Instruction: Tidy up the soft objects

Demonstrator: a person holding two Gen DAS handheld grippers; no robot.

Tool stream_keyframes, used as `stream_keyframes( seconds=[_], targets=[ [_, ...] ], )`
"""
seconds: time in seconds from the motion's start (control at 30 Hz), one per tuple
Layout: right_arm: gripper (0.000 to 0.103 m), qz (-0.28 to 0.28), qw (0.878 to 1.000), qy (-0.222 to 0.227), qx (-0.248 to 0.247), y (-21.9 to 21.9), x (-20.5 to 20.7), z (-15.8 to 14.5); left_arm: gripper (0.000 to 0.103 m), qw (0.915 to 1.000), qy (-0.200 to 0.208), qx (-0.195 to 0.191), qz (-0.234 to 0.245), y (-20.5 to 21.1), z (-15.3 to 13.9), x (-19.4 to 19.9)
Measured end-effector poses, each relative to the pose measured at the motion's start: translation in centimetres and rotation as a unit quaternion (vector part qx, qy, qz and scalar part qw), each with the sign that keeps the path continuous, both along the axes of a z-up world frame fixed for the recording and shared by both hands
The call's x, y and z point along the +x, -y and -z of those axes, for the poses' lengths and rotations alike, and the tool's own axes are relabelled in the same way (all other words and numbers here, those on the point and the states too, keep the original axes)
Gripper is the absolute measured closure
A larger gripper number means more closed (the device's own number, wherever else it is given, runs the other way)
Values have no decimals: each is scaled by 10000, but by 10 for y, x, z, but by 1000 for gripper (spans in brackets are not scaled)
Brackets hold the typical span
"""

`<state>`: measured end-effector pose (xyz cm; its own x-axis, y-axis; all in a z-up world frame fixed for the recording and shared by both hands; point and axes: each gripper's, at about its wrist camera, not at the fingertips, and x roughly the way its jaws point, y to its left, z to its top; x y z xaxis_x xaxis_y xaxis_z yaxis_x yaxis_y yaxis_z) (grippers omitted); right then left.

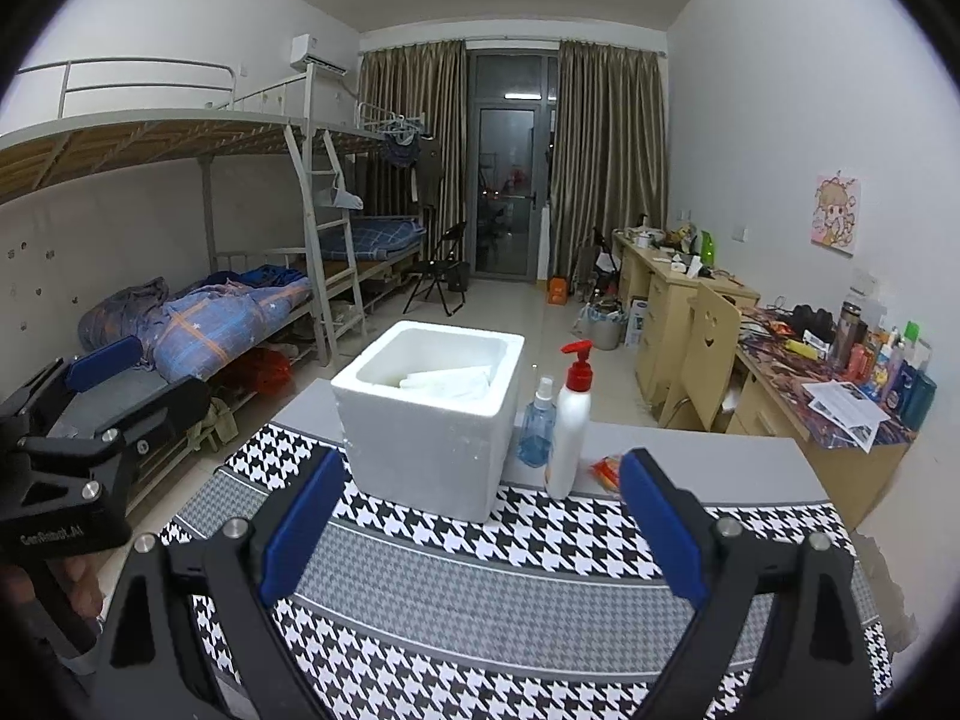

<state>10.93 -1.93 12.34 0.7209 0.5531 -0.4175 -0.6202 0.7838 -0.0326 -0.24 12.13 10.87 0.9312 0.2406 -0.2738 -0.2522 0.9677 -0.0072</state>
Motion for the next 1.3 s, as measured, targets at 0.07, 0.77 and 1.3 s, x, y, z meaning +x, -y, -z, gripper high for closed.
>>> stream_keyframes(
  seconds=[0.07,0.77,1.3],
  targets=[
    [8,-22,10000,-13,23,3,-4,3,1,10000,14,-14,0,3,2,-4],
    [7,157,9995,98,241,36,-33,40,1,9994,316,85,147,37,38,-34],
    [7,306,9981,345,420,54,-43,67,1,9986,491,163,49,48,68,-38]
  ],
)
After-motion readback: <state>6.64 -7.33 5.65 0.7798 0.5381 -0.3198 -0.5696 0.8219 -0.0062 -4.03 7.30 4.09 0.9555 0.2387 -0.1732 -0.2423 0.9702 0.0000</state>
